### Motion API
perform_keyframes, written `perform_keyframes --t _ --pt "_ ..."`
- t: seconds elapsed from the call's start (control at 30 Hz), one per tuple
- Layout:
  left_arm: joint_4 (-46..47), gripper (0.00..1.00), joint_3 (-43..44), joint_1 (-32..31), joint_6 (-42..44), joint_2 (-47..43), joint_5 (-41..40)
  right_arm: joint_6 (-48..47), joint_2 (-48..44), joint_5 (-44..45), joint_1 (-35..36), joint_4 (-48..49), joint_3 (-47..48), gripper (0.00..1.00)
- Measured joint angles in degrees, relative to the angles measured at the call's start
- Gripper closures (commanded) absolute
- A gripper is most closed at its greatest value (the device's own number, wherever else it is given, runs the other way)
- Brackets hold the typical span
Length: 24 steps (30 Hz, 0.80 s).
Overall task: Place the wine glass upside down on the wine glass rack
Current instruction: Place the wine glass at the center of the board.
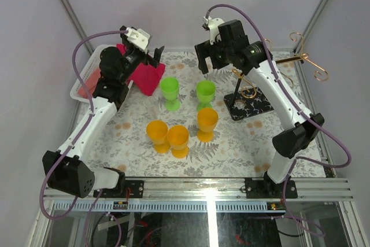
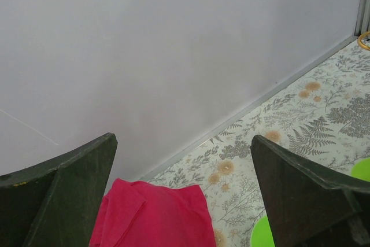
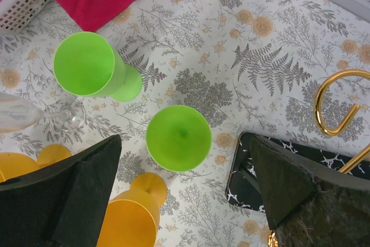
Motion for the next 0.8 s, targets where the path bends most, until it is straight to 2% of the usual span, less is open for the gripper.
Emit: perform_keyframes --t 0.3,0.43,0.6,0.73,0.8 --pt "1.1 0.0 0.0 0.0 -2.5 -1.5 -4.6 0.7 -8.5 6.6 0.0 7.2 -8.4 0.01" --pt "0.9 0.0 1.7 0.0 -5.0 -0.9 -7.8 0.7 -8.2 9.5 0.0 9.6 -2.5 0.01" --pt "2.4 0.0 5.0 0.0 -7.3 0.2 -7.6 -2.4 -6.2 12.3 0.0 11.4 5.5 0.01" --pt "4.9 0.0 4.4 0.0 -8.0 0.0 -8.0 -3.9 -6.6 17.6 -0.7 11.9 3.7 0.01" --pt "5.6 0.0 3.4 0.0 -8.0 -0.3 -8.4 -2.3 -7.4 17.2 -2.9 11.2 0.9 0.01"
